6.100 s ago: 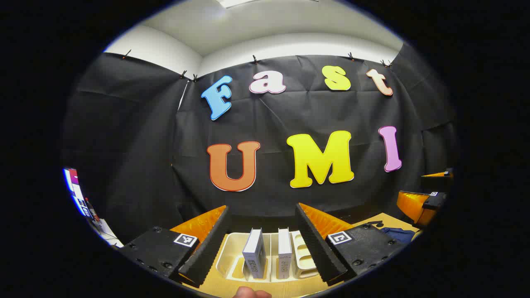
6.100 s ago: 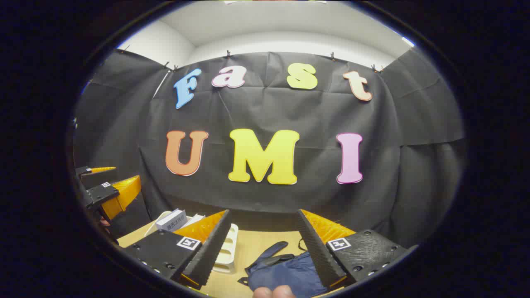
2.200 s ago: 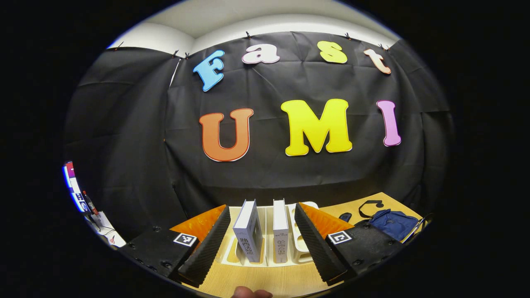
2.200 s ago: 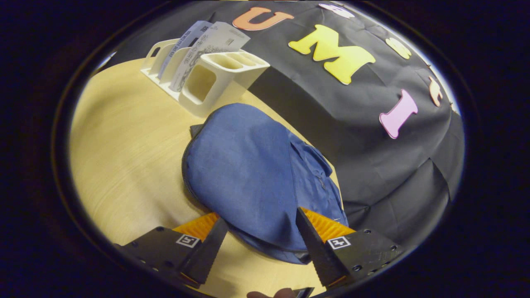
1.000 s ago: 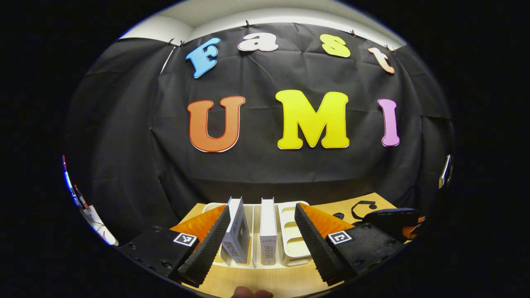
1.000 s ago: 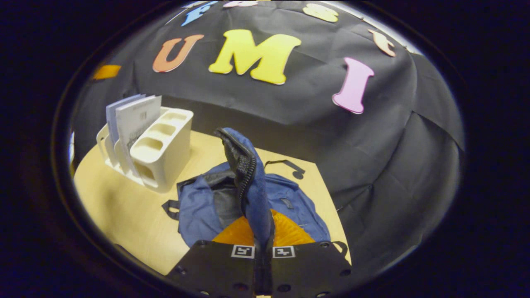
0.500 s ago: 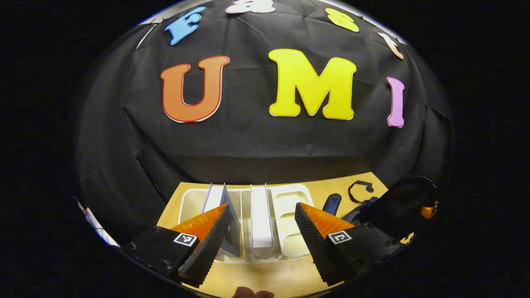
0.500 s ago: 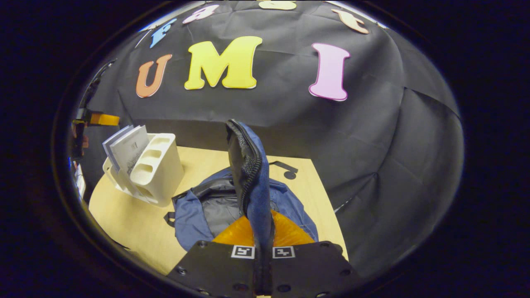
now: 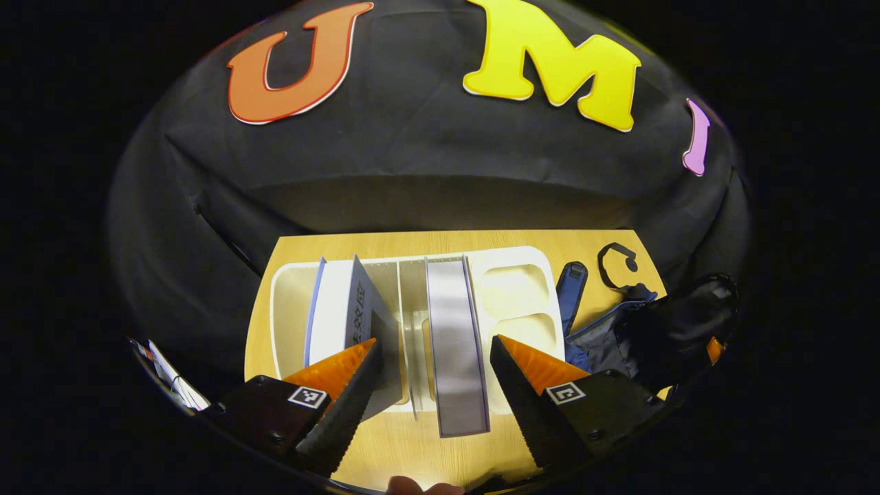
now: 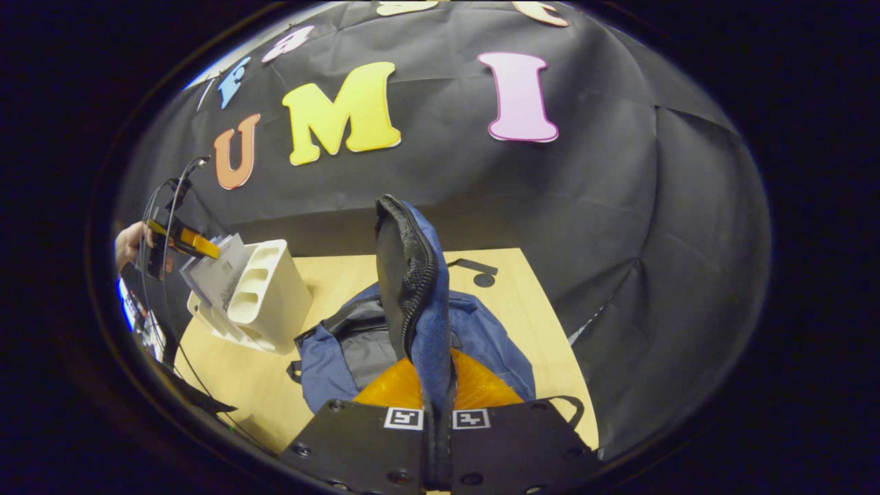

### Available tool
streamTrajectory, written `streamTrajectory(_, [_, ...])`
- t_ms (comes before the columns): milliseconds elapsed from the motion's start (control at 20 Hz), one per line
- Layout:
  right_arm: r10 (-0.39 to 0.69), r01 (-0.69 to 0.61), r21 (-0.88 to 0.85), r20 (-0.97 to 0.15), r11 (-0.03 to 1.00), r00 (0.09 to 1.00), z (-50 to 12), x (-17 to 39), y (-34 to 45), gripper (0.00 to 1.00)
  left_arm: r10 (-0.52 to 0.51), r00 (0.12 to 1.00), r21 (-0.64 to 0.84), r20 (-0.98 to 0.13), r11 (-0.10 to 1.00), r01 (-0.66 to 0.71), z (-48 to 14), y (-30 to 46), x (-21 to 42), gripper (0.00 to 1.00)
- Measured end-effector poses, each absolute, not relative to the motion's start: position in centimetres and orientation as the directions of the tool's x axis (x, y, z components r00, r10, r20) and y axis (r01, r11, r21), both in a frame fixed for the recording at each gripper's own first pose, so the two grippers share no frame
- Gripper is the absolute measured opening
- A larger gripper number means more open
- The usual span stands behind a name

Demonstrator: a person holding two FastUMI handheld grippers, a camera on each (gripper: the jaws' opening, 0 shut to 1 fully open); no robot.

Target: Open the schoolbag, grab two books from the bookshelf and put them into the schoolbag.

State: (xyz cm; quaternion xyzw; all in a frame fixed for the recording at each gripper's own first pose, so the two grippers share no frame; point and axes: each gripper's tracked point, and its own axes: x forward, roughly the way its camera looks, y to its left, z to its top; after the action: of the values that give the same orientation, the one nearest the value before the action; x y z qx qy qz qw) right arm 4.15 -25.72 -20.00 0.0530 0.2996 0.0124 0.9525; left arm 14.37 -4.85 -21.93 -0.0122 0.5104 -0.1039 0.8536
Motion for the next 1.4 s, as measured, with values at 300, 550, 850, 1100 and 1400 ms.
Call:
streamTrajectory(300, [0.068, 0.009, 0.13, -0.572, 0.991, 0.817, -20.1, 3.9, -26.1, 0.01, -0.17, 0.208, -0.128, -0.963, 0.971, 0.201, -25.5, -5.6, 13.1, 0.95])
streamTrajectory(550, [0.074, 0.027, 0.164, -0.575, 0.986, 0.815, -20.8, 4.0, -26.4, 0.0, -0.126, 0.102, -0.104, -0.987, 0.975, 0.198, -26.5, -5.5, 12.4, 0.82])
streamTrajectory(850, [0.081, 0.03, 0.183, -0.573, 0.983, 0.815, -21.0, 4.0, -26.4, 0.01, -0.081, 0.042, -0.072, -0.996, 0.979, 0.19, -26.8, -5.4, 11.8, 0.58])
streamTrajectory(1100, [0.087, 0.034, 0.198, -0.572, 0.98, 0.816, -21.1, 3.9, -26.3, 0.01, -0.089, 0.05, -0.081, -0.995, 0.986, 0.147, -25.5, -5.3, 10.8, 0.46])
streamTrajectory(1400, [0.083, 0.018, 0.168, -0.574, 0.986, 0.815, -21.0, 3.9, -25.4, 0.01, -0.153, 0.12, -0.137, -0.981, 0.981, 0.135, -20.1, -2.7, 7.7, 0.44])
